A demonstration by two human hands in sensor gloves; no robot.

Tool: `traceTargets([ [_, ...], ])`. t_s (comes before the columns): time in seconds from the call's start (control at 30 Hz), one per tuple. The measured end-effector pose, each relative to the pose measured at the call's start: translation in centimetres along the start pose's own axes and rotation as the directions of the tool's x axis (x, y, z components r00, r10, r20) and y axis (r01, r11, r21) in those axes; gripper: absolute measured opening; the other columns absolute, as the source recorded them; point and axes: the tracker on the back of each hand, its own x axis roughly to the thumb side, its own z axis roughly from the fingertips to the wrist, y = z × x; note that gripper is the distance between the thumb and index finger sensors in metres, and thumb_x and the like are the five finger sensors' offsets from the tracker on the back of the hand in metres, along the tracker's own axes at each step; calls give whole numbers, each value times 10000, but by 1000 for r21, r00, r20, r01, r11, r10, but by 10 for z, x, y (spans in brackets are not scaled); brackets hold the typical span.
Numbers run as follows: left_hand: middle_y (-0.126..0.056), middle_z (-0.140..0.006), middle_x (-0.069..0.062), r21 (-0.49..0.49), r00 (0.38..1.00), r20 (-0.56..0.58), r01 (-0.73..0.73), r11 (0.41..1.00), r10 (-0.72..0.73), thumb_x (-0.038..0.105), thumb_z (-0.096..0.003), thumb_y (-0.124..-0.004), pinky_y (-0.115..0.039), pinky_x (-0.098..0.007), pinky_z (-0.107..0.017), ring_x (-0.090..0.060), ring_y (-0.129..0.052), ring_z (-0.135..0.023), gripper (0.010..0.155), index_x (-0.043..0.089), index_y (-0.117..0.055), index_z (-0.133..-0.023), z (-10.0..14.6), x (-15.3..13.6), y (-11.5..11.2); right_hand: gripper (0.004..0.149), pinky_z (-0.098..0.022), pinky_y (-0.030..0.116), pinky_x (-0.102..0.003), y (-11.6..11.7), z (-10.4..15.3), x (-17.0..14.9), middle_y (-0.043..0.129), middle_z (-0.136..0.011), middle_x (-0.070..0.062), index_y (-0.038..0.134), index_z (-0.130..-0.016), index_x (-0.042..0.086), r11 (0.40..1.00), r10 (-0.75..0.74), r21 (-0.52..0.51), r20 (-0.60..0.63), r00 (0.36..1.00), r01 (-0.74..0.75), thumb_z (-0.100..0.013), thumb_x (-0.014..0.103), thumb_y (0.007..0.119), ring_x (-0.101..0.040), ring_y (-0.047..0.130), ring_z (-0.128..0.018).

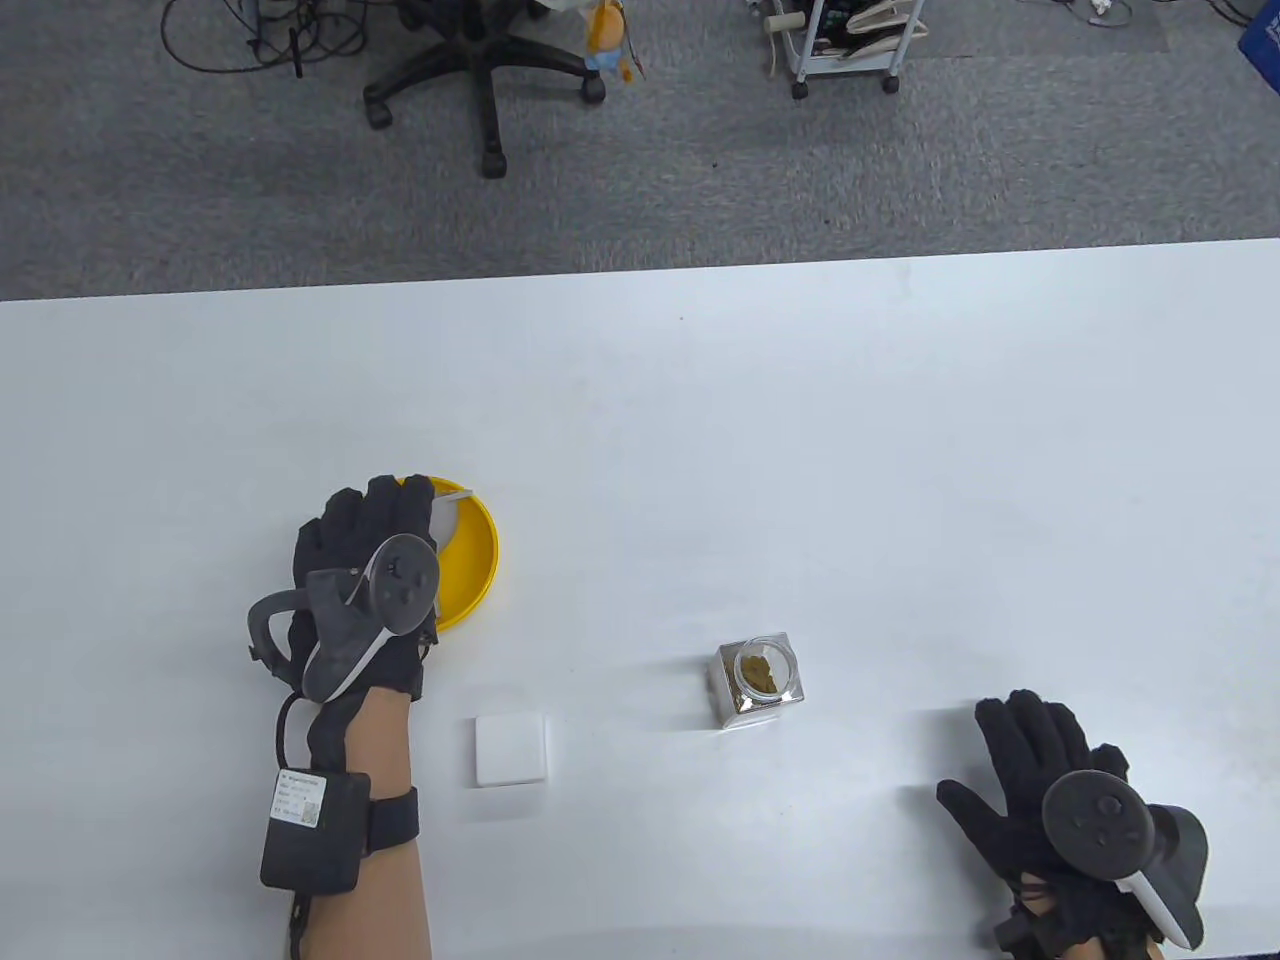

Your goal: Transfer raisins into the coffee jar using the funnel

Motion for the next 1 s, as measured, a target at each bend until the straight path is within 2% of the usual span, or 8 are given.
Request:
traceTargets([
  [0.23,-613,-1208,119,-3,1000,26,-10,1000,10,479,-480,-833,-575,-541,-822,-295,-611,-1110,644,442,-578,-1070,1,4,-1,828,-714,355,-777,0,0,0,508,-1183,-126,547,-1069,267,1000,3,0,-1,1000,-3,-379,620,842,-432,487,-1099],
  [0.37,-580,-1217,92,35,998,42,-57,998,56,540,-464,-836,-534,-548,-828,-309,-560,-1121,681,431,-559,-1077,8,7,13,826,-714,353,-777,-1,0,0,506,-1183,-128,548,-1068,269,1000,-5,-5,-1,1000,5,-381,619,842,-431,484,-1100],
  [0.43,-586,-1219,80,90,996,63,-61,994,56,584,-462,-816,-538,-562,-822,-319,-563,-1120,688,431,-560,-1081,19,10,23,827,-714,355,-777,-1,0,2,508,-1183,-127,547,-1069,268,1000,-5,-7,6,1000,5,-381,620,842,-432,486,-1099],
  [0.63,-590,-1216,53,115,995,80,-62,991,53,647,-437,-775,-542,-577,-814,-334,-572,-1112,710,431,-563,-1080,48,-5,48,826,-714,354,-777,0,1,2,510,-1181,-126,549,-1068,267,1000,7,-7,11,1000,-7,-381,619,842,-430,487,-1100],
  [0.73,-600,-1213,53,131,994,93,49,990,-61,641,-429,-796,-549,-584,-810,-350,-590,-1105,715,427,-575,-1075,71,-20,58,827,-713,354,-778,0,2,2,507,-1182,-130,547,-1069,266,1000,1,-7,14,1000,-1,-381,619,842,-432,485,-1099],
  [0.87,-618,-1205,52,131,983,105,138,982,-153,662,-419,-781,-558,-580,-806,-342,-605,-1099,720,427,-584,-1071,101,-39,62,828,-713,354,-778,1,3,7,510,-1182,-125,547,-1069,267,1000,18,-10,28,999,-18,-380,619,843,-433,486,-1099],
  [1.0,-627,-1203,46,93,982,103,148,985,-157,698,-402,-771,-561,-590,-802,-354,-614,-1095,737,427,-602,-1066,132,-64,54,828,-712,353,-779,2,4,11,508,-1182,-128,546,-1069,268,999,37,-17,40,999,-37,-380,620,842,-431,486,-1099],
])
